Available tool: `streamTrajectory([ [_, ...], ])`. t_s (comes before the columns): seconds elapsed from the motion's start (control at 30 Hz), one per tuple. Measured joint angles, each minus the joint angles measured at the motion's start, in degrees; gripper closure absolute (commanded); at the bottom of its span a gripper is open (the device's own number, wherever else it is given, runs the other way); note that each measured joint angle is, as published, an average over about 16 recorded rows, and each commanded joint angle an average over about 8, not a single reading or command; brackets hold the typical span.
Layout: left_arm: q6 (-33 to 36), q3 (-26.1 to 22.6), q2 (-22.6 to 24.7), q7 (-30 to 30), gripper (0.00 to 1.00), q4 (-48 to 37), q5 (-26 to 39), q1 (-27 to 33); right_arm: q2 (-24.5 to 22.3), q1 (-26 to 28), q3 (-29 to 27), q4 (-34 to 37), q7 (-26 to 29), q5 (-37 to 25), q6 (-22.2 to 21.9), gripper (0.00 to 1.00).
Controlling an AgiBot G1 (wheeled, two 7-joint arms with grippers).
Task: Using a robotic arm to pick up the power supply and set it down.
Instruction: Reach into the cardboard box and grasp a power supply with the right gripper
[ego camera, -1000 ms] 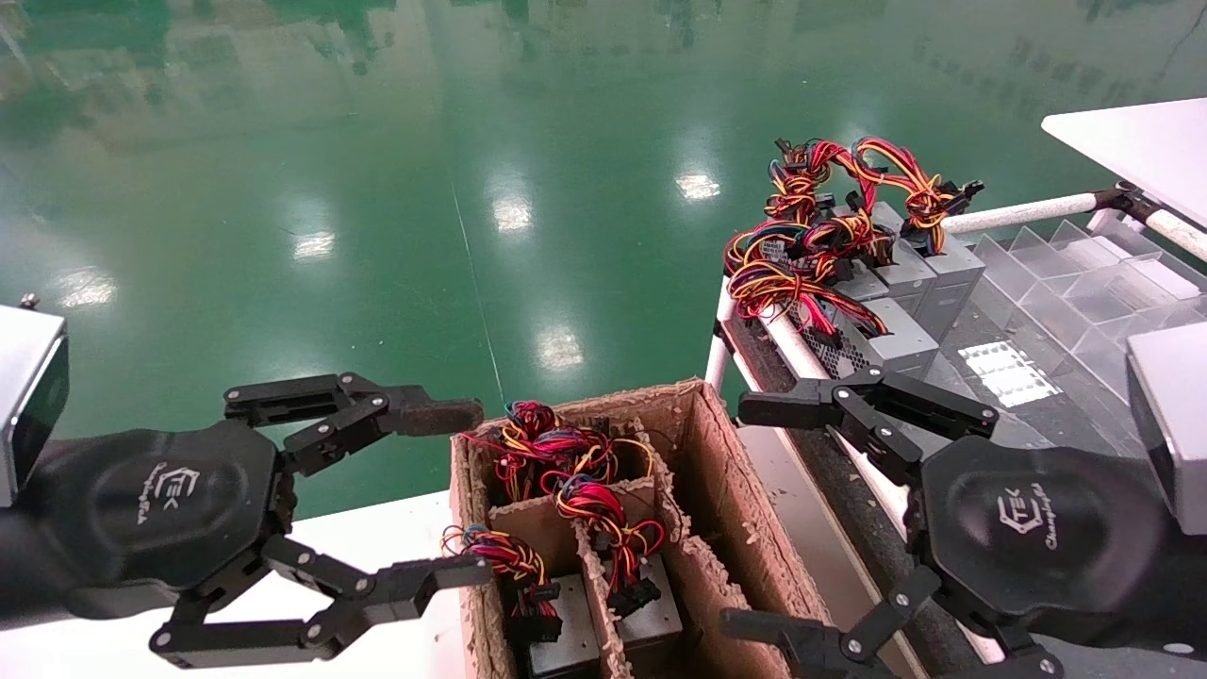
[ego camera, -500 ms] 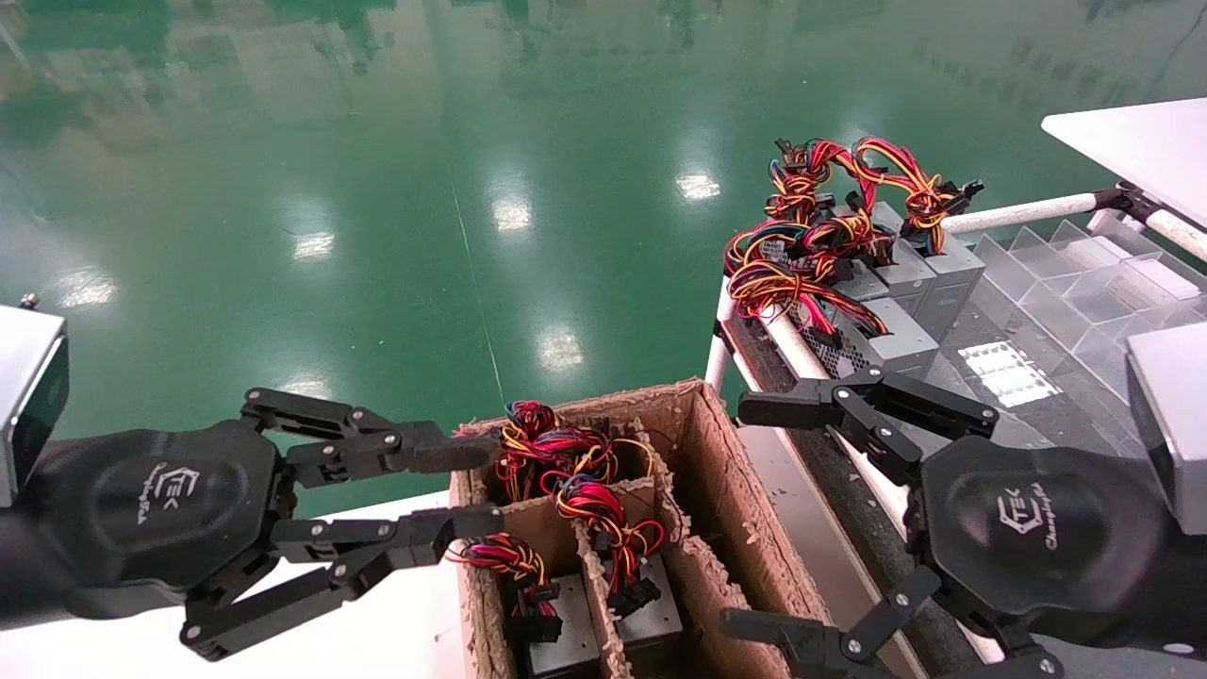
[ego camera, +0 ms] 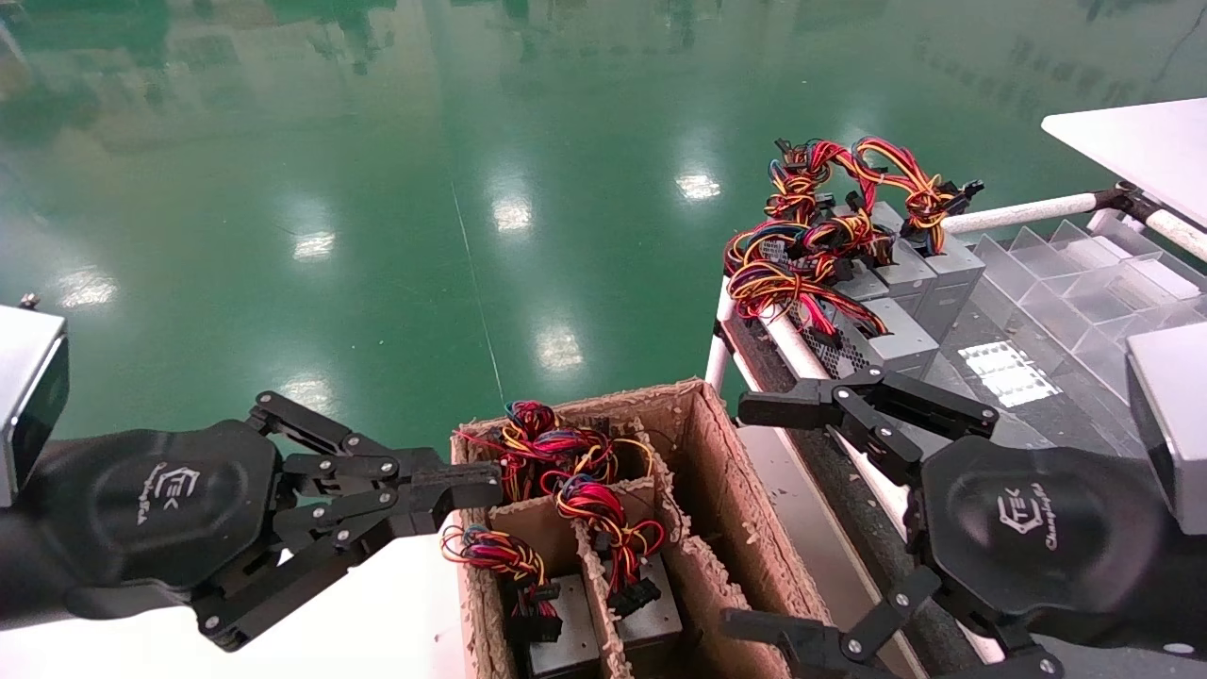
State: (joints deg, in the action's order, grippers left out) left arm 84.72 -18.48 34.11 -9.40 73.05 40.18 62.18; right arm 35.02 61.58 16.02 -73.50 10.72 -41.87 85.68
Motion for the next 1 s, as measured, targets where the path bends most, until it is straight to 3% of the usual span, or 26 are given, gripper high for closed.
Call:
streamTrajectory([
  [0.23, 0.0, 0.0, 0.0, 0.0, 0.00, 0.0, 0.0, 0.0, 0.0, 0.0, 0.0, 0.0, 0.0, 0.0, 0.0, 0.00],
  [1.0, 0.0, 0.0, 0.0, 0.0, 0.00, 0.0, 0.0, 0.0, 3.2, 0.2, 1.6, 5.1, -0.5, -3.0, -3.2, 0.00],
])
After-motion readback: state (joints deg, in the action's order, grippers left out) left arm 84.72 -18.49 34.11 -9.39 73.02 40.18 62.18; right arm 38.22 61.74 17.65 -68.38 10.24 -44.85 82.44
